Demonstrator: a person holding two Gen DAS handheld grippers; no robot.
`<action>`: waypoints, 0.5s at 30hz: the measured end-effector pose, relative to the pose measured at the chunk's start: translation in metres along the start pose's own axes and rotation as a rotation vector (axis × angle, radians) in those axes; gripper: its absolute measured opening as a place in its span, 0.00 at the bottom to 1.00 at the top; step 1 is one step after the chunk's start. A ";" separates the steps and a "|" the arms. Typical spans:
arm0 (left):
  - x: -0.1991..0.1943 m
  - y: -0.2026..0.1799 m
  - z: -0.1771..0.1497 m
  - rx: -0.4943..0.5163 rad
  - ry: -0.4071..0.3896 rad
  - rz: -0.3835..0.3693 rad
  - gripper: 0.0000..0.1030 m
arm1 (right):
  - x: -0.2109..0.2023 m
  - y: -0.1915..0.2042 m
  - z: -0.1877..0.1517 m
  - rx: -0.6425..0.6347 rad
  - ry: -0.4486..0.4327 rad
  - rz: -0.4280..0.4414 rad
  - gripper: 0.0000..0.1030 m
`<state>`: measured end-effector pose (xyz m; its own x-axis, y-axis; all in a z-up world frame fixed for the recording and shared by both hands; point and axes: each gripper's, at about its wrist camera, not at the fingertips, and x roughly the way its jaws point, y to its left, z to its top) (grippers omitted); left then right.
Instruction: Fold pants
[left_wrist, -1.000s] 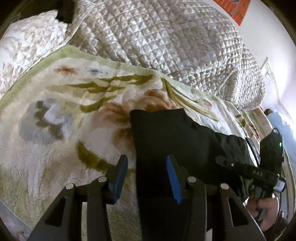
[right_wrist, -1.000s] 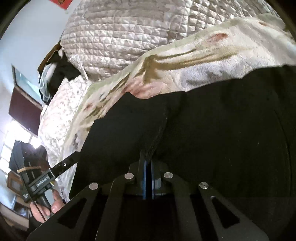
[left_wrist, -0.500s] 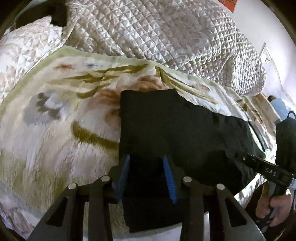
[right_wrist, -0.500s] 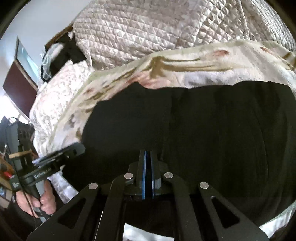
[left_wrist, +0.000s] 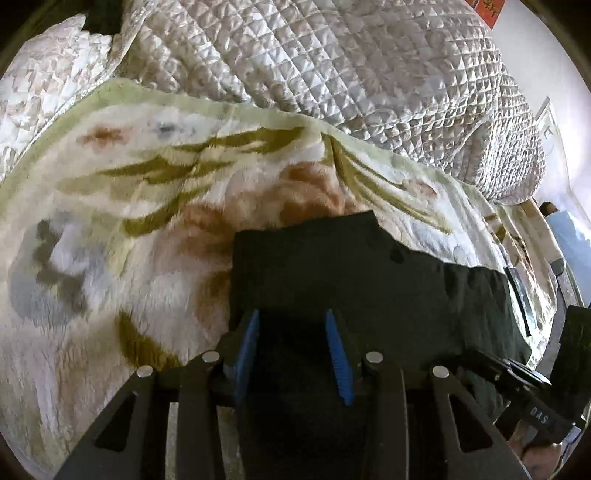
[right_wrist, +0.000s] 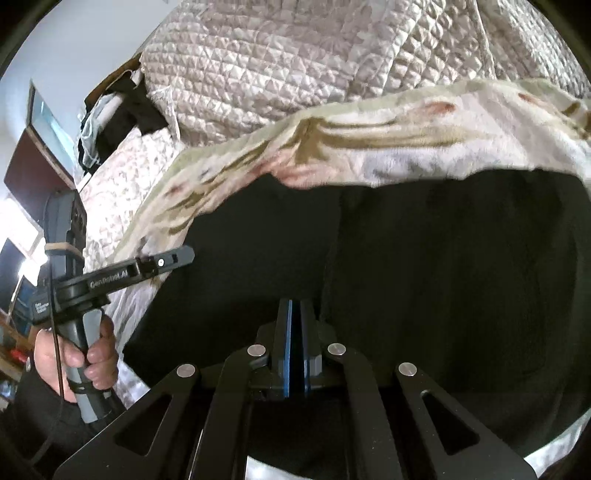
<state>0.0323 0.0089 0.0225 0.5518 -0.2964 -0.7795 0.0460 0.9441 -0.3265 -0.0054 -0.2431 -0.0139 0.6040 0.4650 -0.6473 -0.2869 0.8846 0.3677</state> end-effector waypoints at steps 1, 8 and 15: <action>0.001 0.001 0.004 -0.005 -0.001 -0.007 0.38 | 0.002 0.000 0.004 0.000 -0.007 0.001 0.03; 0.020 0.006 0.019 -0.023 0.010 -0.012 0.40 | 0.034 -0.011 0.018 0.024 0.031 -0.021 0.07; 0.006 0.000 0.010 0.019 -0.038 0.007 0.40 | 0.016 -0.007 0.010 -0.001 -0.001 -0.030 0.10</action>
<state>0.0441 0.0088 0.0233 0.5832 -0.2849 -0.7608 0.0579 0.9487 -0.3109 0.0140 -0.2423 -0.0199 0.6133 0.4377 -0.6574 -0.2688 0.8984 0.3474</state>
